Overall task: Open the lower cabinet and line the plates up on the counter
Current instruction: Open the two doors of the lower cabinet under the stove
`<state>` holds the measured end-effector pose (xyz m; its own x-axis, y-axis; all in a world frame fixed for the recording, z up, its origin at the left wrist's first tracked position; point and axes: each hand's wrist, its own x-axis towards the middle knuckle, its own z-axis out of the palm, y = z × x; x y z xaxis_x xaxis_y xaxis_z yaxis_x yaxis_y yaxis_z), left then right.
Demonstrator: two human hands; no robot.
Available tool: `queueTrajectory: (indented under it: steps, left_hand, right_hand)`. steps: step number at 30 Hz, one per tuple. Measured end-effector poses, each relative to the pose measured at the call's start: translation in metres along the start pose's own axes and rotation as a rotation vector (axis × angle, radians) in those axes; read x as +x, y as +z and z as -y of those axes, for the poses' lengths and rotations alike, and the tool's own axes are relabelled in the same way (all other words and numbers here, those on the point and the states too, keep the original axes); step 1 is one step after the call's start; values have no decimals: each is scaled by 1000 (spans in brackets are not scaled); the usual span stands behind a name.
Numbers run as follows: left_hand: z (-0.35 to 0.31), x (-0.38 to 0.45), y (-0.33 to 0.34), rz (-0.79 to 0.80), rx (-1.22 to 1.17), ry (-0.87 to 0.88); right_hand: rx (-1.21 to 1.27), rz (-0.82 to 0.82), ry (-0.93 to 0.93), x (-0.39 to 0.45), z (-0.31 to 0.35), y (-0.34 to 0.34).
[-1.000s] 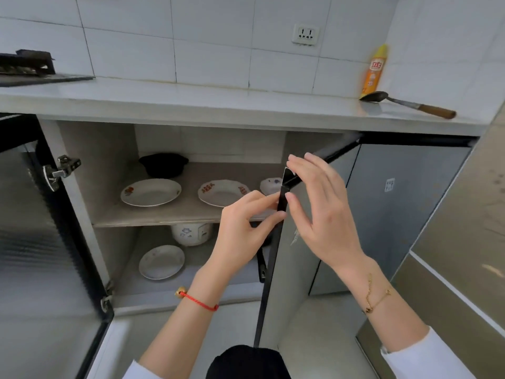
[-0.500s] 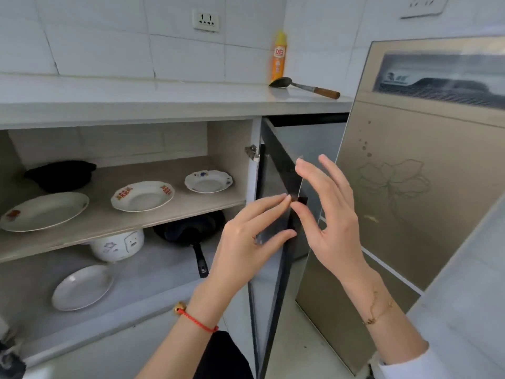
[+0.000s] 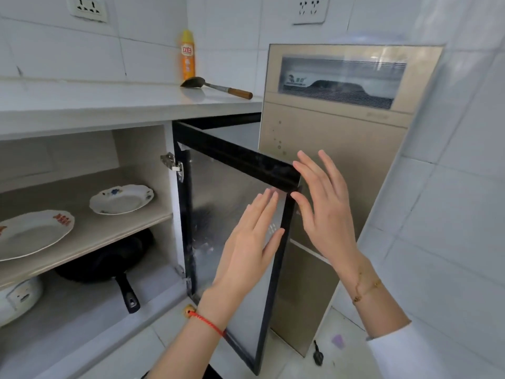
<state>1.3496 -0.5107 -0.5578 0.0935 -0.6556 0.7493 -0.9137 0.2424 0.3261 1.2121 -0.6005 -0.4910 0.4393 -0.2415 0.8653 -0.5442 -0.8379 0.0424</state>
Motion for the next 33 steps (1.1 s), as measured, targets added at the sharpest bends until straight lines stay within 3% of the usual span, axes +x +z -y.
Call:
queueTrajectory:
  steps: [5, 17, 25, 33]
  left_hand:
    - [2, 15, 25, 13, -73, -28]
    - [-9, 30, 33, 73, -102, -105]
    - [-5, 25, 12, 85, -85, -114]
    - [5, 8, -43, 47, 72, -139]
  right_hand:
    - [-113, 60, 43, 6, -20, -4]
    - [-11, 102, 70, 15, -25, -8]
    - [4, 173, 41, 20, -19, -18]
    - [32, 68, -82, 13, 0, -11]
